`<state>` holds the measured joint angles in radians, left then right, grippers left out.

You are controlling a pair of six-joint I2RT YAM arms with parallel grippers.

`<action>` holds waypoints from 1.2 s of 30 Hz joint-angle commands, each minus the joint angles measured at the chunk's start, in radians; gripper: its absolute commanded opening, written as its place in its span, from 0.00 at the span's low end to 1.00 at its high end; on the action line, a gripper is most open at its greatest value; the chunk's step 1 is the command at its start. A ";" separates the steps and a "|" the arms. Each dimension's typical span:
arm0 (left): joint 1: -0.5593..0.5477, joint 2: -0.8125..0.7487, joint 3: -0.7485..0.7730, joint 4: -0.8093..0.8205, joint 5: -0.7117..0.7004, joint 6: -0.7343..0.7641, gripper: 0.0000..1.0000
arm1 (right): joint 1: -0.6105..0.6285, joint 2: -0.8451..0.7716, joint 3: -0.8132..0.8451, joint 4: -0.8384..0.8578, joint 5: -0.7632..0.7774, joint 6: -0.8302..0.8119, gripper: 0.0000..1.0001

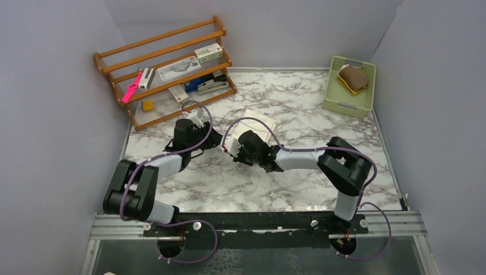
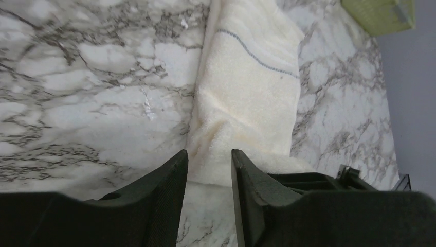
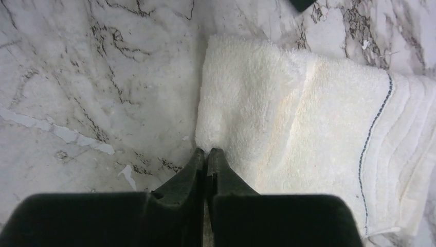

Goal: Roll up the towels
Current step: Roll the towel at the center of the board.

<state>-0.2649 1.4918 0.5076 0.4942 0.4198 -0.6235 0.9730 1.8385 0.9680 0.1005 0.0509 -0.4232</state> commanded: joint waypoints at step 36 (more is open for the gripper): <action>-0.070 -0.415 -0.174 0.004 -0.092 -0.137 0.52 | -0.400 0.292 0.077 0.336 -1.200 1.263 0.01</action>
<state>-0.2962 1.0348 0.3359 0.3836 0.3027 -0.7269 0.5938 2.0804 1.0718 0.3050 -1.0985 0.7181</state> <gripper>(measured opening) 0.533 0.023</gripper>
